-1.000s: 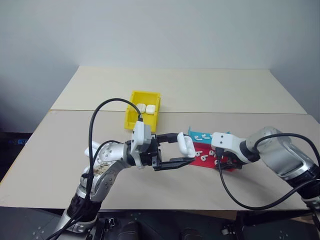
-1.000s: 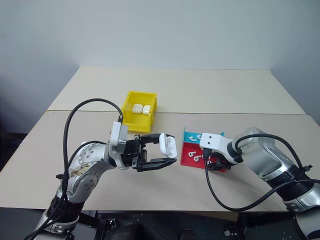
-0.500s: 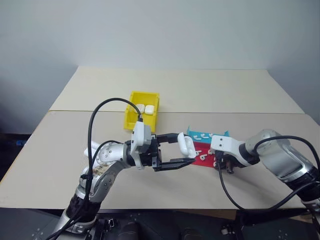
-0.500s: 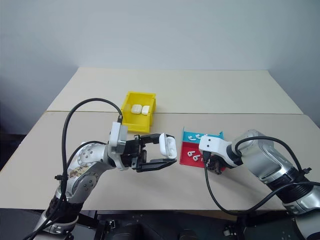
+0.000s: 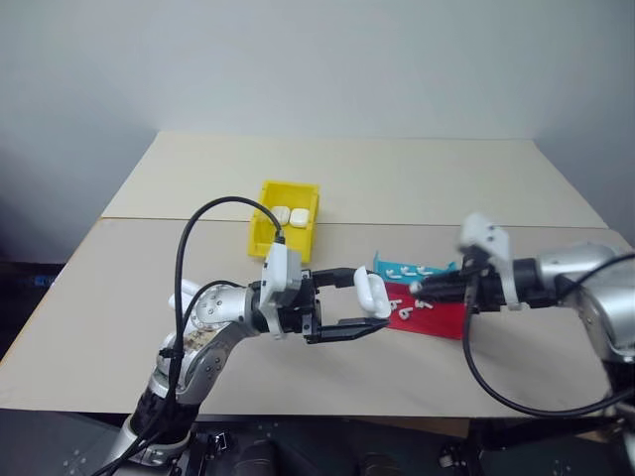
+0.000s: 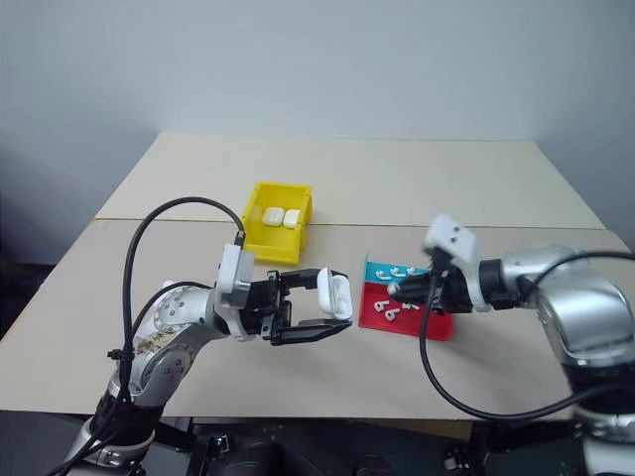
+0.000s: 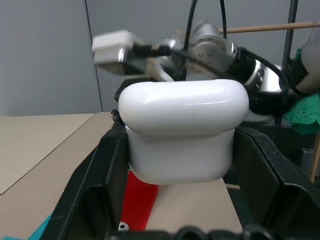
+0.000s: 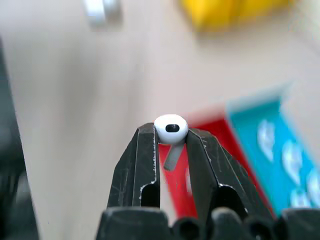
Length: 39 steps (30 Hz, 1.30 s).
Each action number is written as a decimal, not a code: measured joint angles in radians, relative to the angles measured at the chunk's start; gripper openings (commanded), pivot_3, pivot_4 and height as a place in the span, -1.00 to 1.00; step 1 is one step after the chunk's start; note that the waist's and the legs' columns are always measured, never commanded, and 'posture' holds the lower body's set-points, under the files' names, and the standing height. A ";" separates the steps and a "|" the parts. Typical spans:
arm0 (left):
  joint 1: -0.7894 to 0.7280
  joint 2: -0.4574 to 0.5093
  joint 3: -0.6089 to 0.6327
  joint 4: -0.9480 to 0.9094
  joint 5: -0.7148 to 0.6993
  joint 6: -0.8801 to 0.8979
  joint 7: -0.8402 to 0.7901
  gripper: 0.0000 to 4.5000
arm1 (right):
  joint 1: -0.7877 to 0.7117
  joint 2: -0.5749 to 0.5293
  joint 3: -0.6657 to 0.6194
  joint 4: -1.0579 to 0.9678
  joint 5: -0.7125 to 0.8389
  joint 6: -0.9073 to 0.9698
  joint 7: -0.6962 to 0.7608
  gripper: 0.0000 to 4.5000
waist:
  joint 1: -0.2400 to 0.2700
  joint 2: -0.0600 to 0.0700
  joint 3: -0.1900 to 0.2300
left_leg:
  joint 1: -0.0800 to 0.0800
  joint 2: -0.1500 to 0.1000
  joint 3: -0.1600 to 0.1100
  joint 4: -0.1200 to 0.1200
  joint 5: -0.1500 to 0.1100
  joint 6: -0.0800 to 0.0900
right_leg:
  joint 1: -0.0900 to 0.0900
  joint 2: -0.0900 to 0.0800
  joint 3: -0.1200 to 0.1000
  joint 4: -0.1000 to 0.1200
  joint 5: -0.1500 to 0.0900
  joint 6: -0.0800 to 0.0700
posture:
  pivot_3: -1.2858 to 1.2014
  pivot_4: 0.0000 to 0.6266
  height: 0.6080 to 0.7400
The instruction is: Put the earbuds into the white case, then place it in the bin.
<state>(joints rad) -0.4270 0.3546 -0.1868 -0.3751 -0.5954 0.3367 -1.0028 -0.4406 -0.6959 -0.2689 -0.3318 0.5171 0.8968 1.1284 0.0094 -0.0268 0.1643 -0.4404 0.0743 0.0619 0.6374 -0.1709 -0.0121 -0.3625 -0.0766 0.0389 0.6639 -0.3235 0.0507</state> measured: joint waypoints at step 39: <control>-0.114 -0.075 -0.026 0.097 0.007 -0.001 -0.057 0.24 | 0.186 0.044 -0.050 -0.264 0.492 -0.240 -0.254 -0.73 | -0.003 0.002 0.000 | 0.000 0.000 -0.001 0.000 -0.001 0.001 | 0.001 0.000 0.000 -0.001 0.000 0.001 | 0.03 -0.52 1.00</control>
<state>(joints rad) -0.5411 0.2800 -0.2128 -0.2781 -0.5881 0.3356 -1.0595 -0.2542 -0.6518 -0.3194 -0.5959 1.0096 0.6568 0.8743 0.0066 -0.0251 0.1640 -0.4400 0.0741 0.0613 0.6378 -0.1714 -0.0112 -0.3615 -0.0765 0.0389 0.6634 -0.3235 0.0517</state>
